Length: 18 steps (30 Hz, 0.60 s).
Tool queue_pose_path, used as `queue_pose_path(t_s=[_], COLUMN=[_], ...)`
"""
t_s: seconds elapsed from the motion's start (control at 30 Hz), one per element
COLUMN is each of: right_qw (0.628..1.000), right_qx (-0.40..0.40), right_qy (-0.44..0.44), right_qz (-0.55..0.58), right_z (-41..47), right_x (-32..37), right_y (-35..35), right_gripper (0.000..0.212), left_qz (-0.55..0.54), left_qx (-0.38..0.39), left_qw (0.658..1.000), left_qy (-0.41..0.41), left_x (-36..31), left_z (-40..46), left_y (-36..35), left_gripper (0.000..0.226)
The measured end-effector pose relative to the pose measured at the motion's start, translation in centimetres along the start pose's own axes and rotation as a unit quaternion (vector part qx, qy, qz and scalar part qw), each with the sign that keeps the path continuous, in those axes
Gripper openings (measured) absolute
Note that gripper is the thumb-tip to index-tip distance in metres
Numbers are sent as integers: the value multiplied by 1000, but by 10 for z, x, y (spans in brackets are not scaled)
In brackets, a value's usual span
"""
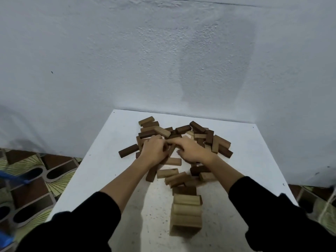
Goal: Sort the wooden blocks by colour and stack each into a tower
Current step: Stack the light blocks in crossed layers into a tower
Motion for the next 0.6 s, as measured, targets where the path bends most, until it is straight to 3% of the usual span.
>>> queue_pose_path(t_s=[0.13,0.23,0.4,0.6], right_qw=[998,997,977,976], right_qx=[12,-50,-158,-51], right_qy=[-13,-44,-143,-174], right_qz=[-56,26,-7,-121], right_z=[11,12,17,28], right_x=[-17,-27,-77,-99], right_y=[-7,17,61,52], right_gripper=[49,39,26,28], left_qz=[-32,-18,67,67], left_qx=[13,13,30,84], left_qw=[999,999,997,993], left_qy=[28,29,16,42], left_x=[18,18,7,2], left_z=[5,7,17,23], left_y=[-1,-2,-12,-21], left_gripper=[17,18,35,35])
Point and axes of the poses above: each hand's wrist, its own z-axis towards the middle knuckle, its own y-axis out of the back of the hand, x = y × z, the point moved 10 cm from there along z, towards the middle knuckle
